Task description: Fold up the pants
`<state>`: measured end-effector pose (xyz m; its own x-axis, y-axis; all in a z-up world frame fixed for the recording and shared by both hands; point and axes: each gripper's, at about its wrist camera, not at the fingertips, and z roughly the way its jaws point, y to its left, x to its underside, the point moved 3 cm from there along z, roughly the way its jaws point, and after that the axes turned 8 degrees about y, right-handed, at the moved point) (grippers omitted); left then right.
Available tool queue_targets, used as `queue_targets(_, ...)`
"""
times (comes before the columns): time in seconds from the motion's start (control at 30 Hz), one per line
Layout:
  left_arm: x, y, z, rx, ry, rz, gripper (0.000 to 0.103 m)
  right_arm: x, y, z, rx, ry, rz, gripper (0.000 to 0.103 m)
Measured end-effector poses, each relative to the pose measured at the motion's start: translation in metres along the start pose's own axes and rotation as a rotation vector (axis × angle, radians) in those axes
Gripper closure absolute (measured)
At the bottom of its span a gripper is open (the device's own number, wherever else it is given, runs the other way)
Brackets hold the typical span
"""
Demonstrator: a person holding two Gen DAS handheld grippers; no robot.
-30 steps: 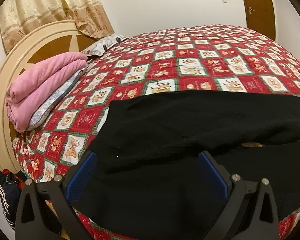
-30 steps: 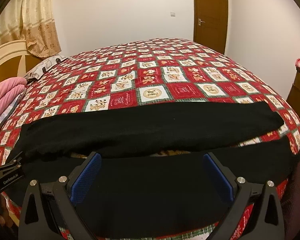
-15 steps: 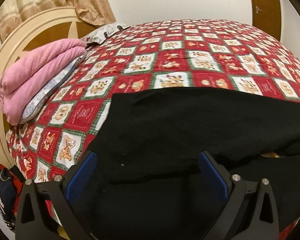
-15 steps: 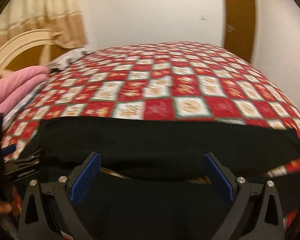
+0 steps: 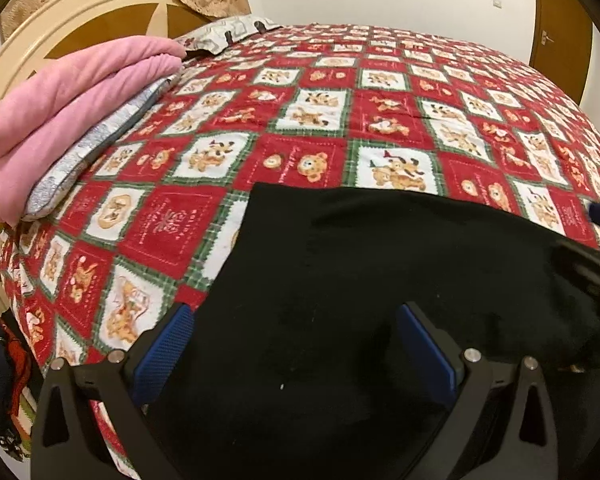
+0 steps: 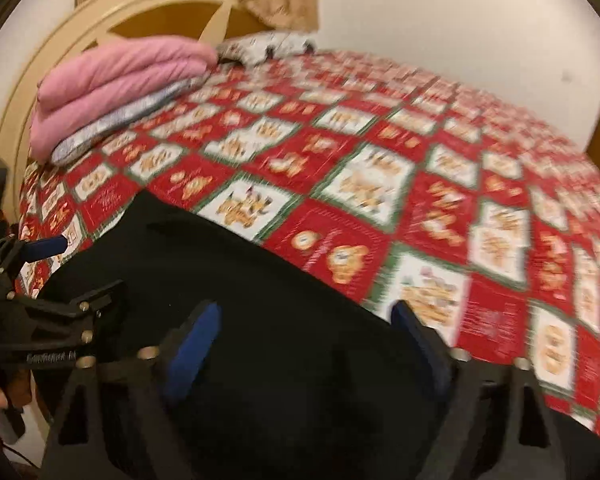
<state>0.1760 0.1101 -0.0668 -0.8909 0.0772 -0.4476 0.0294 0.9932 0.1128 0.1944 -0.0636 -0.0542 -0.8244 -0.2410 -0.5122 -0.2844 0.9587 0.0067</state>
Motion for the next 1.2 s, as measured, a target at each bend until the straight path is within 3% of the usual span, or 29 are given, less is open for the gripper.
queue_targets(0.27, -0.001, 0.007, 0.023, 0.013, 0.046, -0.010, 0.000, -0.020, -0.002, 0.056, -0.036, 0.093, -0.016, 0.023)
queue_targets(0.37, 0.000, 0.010, 0.029, 0.039, 0.053, -0.022, 0.000, -0.018, -0.004, 0.064, -0.086, 0.108, 0.006, 0.031)
queue_targets(0.4, 0.000, 0.011, 0.030, 0.049, 0.054, -0.028, 0.000, -0.018, -0.004, 0.063, -0.094, 0.101, 0.010, 0.044)
queue_targets(0.43, 0.000, 0.012, 0.030, 0.059, 0.054, -0.034, 0.000, -0.017, -0.003, 0.061, -0.103, 0.093, 0.001, 0.065)
queue_targets(0.53, 0.002, 0.013, 0.030, 0.073, 0.057, -0.044, 0.000, -0.018, 0.003, 0.056, -0.118, 0.098, -0.012, 0.091)
queue_targets(0.57, 0.002, 0.013, 0.030, 0.074, 0.057, -0.042, 0.000, -0.017, 0.005, 0.054, -0.118, 0.099, -0.018, 0.094)
queue_targets(0.7, 0.006, 0.017, 0.021, 0.096, 0.055, -0.037, 0.000, -0.013, 0.019, 0.028, -0.080, 0.033, -0.057, 0.096)
queue_targets(0.9, 0.017, 0.042, -0.002, 0.148, 0.001, -0.061, 0.000, 0.009, 0.040, -0.024, -0.090, -0.060, -0.089, 0.096)
queue_targets(1.2, 0.025, 0.065, -0.020, 0.304, 0.006, -0.152, 0.000, 0.072, 0.090, -0.041, -0.033, -0.118, -0.203, 0.096)
